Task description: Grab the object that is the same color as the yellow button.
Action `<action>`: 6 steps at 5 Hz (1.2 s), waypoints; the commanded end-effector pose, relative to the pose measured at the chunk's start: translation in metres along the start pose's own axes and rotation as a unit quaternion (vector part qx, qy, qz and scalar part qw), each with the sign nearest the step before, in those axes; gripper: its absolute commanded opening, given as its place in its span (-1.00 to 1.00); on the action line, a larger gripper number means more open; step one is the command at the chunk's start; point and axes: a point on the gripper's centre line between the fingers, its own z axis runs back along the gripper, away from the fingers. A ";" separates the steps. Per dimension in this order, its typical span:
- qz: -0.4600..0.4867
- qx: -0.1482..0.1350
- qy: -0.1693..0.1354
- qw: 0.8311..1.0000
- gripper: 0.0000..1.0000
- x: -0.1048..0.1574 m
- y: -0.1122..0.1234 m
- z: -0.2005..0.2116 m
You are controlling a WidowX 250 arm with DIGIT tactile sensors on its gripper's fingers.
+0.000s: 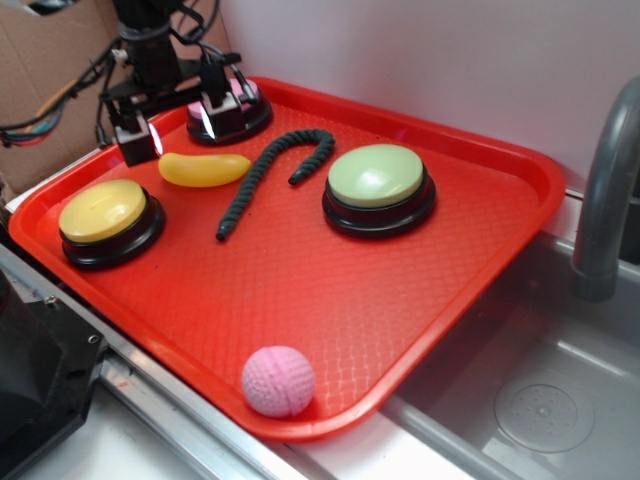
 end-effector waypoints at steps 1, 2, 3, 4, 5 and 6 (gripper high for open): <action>0.009 -0.019 -0.024 0.999 1.00 0.010 0.003 -0.019; 0.011 -0.025 -0.019 0.999 1.00 0.011 0.003 -0.025; 0.021 -0.039 -0.017 0.999 0.09 0.013 0.004 -0.027; 0.006 -0.046 -0.015 0.999 -1.00 0.013 0.003 -0.019; -0.050 -0.040 -0.021 0.998 -1.00 0.015 0.001 -0.004; -0.178 -0.021 0.012 0.984 -1.00 0.007 -0.010 0.048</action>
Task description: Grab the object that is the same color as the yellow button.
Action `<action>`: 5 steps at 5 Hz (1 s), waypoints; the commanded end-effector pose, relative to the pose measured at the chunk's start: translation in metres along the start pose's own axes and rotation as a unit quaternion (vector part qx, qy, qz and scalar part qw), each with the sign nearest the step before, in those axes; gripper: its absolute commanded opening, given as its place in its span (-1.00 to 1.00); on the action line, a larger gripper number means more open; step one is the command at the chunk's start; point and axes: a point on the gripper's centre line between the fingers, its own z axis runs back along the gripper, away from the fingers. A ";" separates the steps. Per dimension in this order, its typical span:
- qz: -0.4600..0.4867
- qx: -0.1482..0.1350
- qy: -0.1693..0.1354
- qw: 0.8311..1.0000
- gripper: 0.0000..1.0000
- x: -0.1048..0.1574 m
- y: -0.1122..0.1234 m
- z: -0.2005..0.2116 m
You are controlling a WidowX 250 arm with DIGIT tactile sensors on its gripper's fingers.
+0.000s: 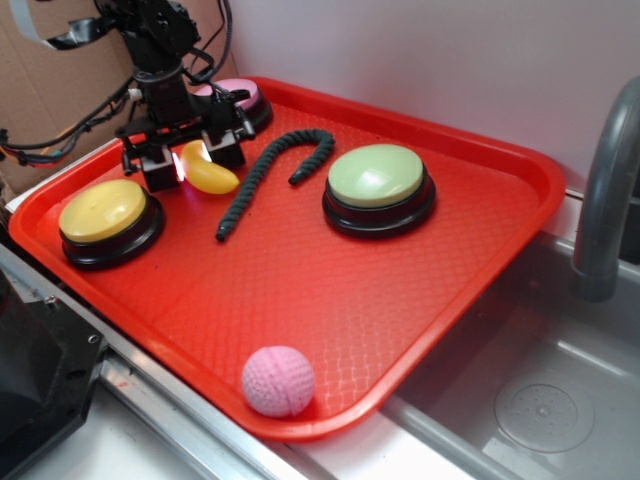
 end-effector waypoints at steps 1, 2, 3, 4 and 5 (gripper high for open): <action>-0.259 0.011 -0.003 0.966 -1.00 -0.021 -0.026 0.108; -0.375 -0.016 -0.003 0.927 -1.00 -0.054 -0.024 0.134; -0.456 -0.044 -0.012 0.889 -1.00 -0.080 -0.009 0.158; -0.438 -0.061 -0.008 0.897 -1.00 -0.085 0.000 0.153; -0.435 -0.013 -0.020 0.900 0.03 -0.073 -0.007 0.151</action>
